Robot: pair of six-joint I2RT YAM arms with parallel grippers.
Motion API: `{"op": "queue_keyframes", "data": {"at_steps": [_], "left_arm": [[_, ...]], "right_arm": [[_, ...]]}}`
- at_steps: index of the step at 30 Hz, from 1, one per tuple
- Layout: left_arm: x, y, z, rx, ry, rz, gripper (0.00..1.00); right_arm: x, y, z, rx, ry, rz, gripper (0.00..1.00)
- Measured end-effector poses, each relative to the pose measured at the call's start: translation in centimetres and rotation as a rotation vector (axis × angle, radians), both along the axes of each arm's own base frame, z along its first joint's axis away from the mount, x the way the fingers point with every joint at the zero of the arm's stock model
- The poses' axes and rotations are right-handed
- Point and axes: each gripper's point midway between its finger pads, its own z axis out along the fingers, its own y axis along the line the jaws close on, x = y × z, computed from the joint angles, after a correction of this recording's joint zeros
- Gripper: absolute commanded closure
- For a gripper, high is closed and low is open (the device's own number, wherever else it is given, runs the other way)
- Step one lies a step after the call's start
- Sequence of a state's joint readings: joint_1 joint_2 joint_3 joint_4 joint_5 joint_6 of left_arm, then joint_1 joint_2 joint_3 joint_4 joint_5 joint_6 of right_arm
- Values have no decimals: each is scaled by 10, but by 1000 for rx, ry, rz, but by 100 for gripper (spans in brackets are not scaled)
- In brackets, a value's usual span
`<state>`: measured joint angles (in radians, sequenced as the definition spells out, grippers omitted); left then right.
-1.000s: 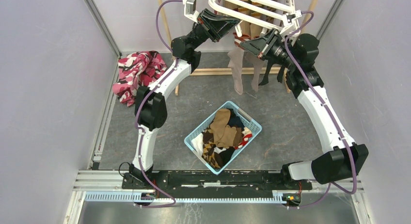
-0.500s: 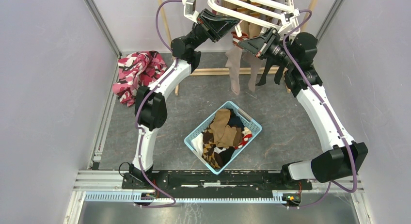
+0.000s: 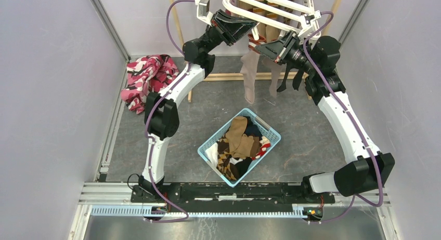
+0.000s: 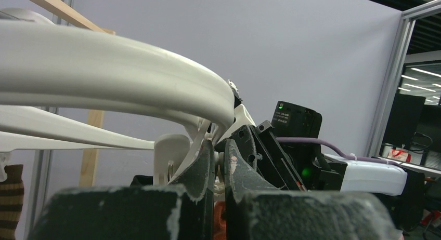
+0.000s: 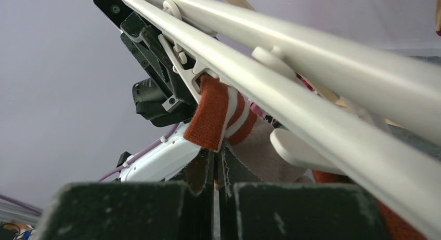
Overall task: Clip the socks to the hanger
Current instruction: Clamp the sock onto the hanger.
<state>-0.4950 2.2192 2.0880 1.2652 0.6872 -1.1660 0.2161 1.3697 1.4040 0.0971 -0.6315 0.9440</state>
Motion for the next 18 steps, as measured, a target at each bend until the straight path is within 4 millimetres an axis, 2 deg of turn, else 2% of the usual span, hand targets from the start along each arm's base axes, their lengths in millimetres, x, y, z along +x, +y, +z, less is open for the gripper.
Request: {"op": "queue_keyframes", "data": {"at_steps": [18], "left_arm": [[-1,-1,-3,15,-39,17,95]], "right_arm": [[-2,3,3,23,16,28,100]]}}
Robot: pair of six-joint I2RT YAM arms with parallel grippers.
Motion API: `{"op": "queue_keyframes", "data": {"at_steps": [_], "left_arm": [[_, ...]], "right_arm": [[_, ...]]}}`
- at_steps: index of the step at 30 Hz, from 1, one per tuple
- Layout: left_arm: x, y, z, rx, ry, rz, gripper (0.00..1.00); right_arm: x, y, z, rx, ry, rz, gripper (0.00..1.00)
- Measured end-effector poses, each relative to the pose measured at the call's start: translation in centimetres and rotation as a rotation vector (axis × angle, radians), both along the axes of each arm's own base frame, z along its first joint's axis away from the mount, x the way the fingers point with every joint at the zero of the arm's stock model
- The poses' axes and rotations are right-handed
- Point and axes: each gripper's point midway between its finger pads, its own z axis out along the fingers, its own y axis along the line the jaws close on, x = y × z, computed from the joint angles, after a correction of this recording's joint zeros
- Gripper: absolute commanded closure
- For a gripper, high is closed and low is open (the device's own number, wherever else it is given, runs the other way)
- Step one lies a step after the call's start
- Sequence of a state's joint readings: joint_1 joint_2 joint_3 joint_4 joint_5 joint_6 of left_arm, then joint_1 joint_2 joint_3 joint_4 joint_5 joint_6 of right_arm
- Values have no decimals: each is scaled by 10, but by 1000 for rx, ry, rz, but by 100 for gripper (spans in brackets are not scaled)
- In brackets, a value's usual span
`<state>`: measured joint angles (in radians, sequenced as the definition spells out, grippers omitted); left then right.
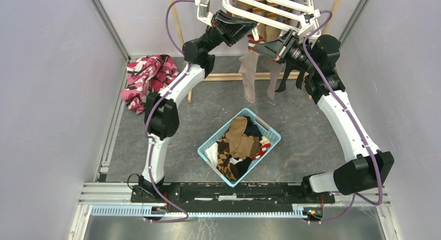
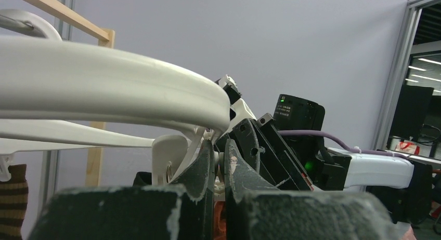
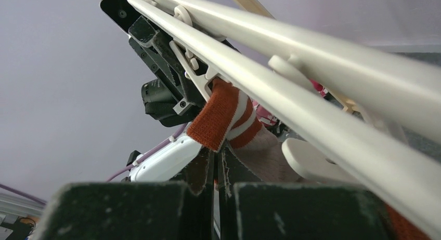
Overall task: Clip the socks to the hanger
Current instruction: Clamp the sock onto the hanger.
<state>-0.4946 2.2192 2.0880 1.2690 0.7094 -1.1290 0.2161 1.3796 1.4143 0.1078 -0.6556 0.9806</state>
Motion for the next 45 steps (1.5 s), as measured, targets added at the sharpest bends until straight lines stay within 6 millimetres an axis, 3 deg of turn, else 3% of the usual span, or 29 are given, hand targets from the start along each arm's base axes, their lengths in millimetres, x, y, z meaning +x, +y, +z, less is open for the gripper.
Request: {"op": "queue_keyframes", "data": {"at_steps": [5,13,23,27,30,35,39,45], "left_arm": [[0,0,-1,2,-5,3,94],[0,0,0,1,-8,5,77],[-5,2,1,-6,-33,0,43],[-10,2,1,-2,-53,-12,35],[-10,2,1,-1,-56,-14,30],[-10,2,-7,5,-46,-14,21],[-8,0,-23,35,11,-15,16],[-11,2,-38,68,76,-14,15]], "right_arm": [[1,1,3,8,-2,3,100],[1,1,3,8,-2,5,100],[2,-1,4,9,-8,2,100],[3,-3,4,9,-8,-5,100],[4,-5,5,10,-12,-9,93],[6,-9,7,13,-35,-20,64],[7,-13,-2,-2,-38,-31,48],[7,-19,-17,-49,-45,-49,40]]}}
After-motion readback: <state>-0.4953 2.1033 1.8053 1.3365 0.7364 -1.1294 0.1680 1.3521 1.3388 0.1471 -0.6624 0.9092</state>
